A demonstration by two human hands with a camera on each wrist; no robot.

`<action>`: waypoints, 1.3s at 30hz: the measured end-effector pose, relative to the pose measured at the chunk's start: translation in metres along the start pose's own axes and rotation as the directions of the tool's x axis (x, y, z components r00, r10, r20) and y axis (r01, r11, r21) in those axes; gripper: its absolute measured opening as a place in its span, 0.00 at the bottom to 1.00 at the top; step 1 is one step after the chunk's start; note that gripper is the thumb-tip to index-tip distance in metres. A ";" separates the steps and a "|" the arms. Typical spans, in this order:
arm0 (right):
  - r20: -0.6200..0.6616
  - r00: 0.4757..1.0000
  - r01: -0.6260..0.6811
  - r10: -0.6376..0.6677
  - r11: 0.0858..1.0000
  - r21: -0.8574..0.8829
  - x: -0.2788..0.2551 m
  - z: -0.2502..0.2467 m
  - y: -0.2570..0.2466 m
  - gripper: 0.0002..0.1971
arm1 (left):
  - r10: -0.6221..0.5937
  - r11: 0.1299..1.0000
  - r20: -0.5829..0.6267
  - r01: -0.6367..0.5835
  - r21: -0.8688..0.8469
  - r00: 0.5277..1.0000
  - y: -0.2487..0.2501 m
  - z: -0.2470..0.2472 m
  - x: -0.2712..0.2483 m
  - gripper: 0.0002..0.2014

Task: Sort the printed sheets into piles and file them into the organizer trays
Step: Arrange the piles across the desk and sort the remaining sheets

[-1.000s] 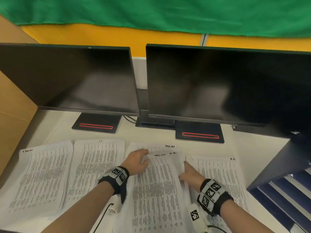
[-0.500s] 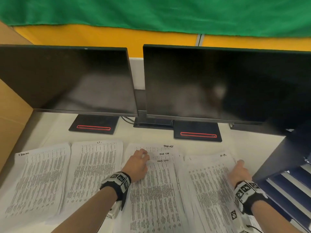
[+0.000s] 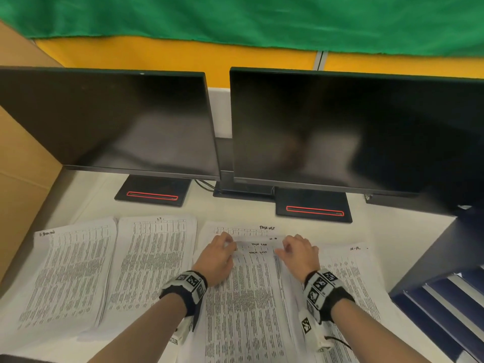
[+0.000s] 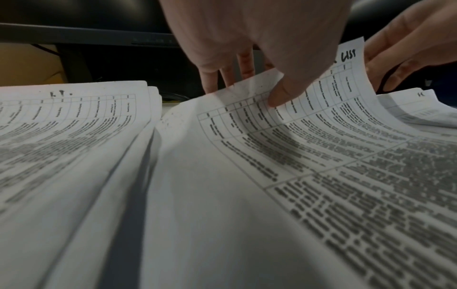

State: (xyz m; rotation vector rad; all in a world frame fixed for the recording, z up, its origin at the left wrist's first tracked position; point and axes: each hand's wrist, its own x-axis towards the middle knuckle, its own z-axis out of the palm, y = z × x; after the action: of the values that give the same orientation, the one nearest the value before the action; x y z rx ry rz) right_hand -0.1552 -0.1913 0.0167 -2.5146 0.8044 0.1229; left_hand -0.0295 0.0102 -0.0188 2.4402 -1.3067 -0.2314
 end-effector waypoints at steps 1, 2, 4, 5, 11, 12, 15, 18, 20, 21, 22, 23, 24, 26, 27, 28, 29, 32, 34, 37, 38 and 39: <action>-0.003 1.000 -0.012 0.012 1.000 0.027 0.001 0.000 -0.002 0.10 | 0.001 1.000 -0.008 -0.001 0.001 1.000 0.001 -0.001 0.000 0.12; -0.007 1.000 -0.001 0.002 0.999 0.052 0.000 0.001 -0.003 0.13 | 0.007 1.000 -0.020 -0.007 0.009 1.000 0.002 -0.002 0.000 0.12; -0.004 0.998 0.065 -0.065 0.993 0.098 -0.003 0.002 -0.006 0.18 | 0.040 0.999 -0.054 -0.038 0.031 0.998 0.003 -0.002 0.001 0.10; 0.008 0.995 0.098 -0.100 0.987 0.125 -0.005 0.004 -0.007 0.19 | 0.058 0.998 -0.064 -0.056 0.033 0.996 0.004 -0.002 0.002 0.09; 0.058 0.981 0.179 -0.186 0.978 0.108 -0.013 0.011 -0.004 0.16 | 0.097 0.995 -0.062 -0.095 0.034 0.993 0.011 -0.002 0.005 0.07; 0.052 0.980 0.185 -0.190 0.979 0.090 -0.014 0.012 -0.002 0.16 | 0.098 0.995 -0.060 -0.096 0.035 0.993 0.012 -0.001 0.005 0.07; 0.010 0.983 0.177 -0.181 0.971 0.163 -0.017 0.015 0.004 0.13 | 0.083 0.996 -0.068 -0.082 0.026 0.994 0.013 0.000 0.003 0.06; -0.052 0.987 0.158 -0.150 0.947 0.280 -0.022 0.015 0.005 0.12 | 0.074 0.997 -0.076 -0.073 0.022 0.994 0.014 0.000 0.002 0.07; -0.066 0.992 0.122 -0.106 0.938 0.325 -0.027 0.011 0.001 0.10 | 0.079 0.997 -0.083 -0.077 0.027 0.993 0.015 -0.001 0.001 0.06; -0.065 0.994 0.106 -0.089 0.933 0.343 -0.029 0.009 -0.001 0.05 | 0.082 0.996 -0.085 -0.080 0.031 0.993 0.015 -0.001 0.001 0.05; -0.055 0.994 0.110 -0.096 0.925 0.364 -0.032 0.008 -0.002 0.01 | 0.086 0.996 -0.087 -0.084 0.033 0.993 0.014 -0.001 0.000 0.05; -0.037 0.992 0.124 -0.119 0.912 0.390 -0.033 0.007 -0.002 0.02 | 0.092 0.995 -0.089 -0.090 0.031 0.992 0.014 -0.001 0.000 0.04; -0.002 0.989 0.136 -0.149 0.898 0.418 -0.035 0.007 -0.002 0.03 | 0.100 0.995 -0.094 -0.098 0.026 0.991 0.014 -0.002 0.000 0.04; 0.091 0.978 0.121 -0.188 0.865 0.487 -0.040 0.006 -0.002 0.07 | 0.111 0.994 -0.102 -0.110 0.015 0.989 0.015 -0.002 -0.001 0.05; 0.127 0.975 0.089 -0.184 0.838 0.538 -0.041 0.006 -0.003 0.12 | 0.115 0.993 -0.103 -0.114 0.013 0.988 0.015 -0.002 -0.002 0.06; 0.154 0.976 0.031 -0.154 0.799 0.600 -0.042 0.006 -0.002 0.17 | 0.115 0.993 -0.099 -0.114 0.015 0.988 0.015 -0.002 -0.002 0.07; 0.170 0.980 -0.035 -0.103 0.752 0.658 -0.040 0.007 -0.002 0.19 | 0.110 0.994 -0.095 -0.109 0.019 0.989 0.015 -0.002 -0.003 0.07; 0.184 0.981 -0.173 0.057 0.683 0.710 -0.028 0.011 0.002 0.14 | 0.077 0.997 -0.076 -0.079 -0.014 0.994 0.014 -0.002 -0.005 0.09; 0.181 0.975 -0.216 0.131 0.758 0.616 -0.017 0.016 0.006 0.08 | 0.029 0.997 -0.057 -0.033 -0.072 0.998 0.016 -0.003 -0.006 0.10; 0.188 0.961 -0.269 0.201 0.829 0.490 -0.007 0.024 0.008 0.11 | -0.046 0.991 0.010 0.047 -0.126 0.999 0.020 -0.006 -0.005 0.11; 0.189 0.958 -0.282 0.216 0.830 0.481 -0.005 0.026 0.008 0.11 | -0.057 0.989 0.029 0.060 -0.139 0.998 0.021 -0.007 -0.005 0.10; 0.188 0.956 -0.290 0.225 0.832 0.474 -0.004 0.026 0.007 0.09 | -0.060 0.986 0.035 0.065 -0.151 0.998 0.021 -0.008 -0.004 0.10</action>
State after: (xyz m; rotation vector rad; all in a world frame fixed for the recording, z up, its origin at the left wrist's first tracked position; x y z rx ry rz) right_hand -0.1606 -0.1815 -0.0083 -1.8858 0.9791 0.1415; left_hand -0.0456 0.0045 -0.0032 2.3592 -1.1805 -0.3718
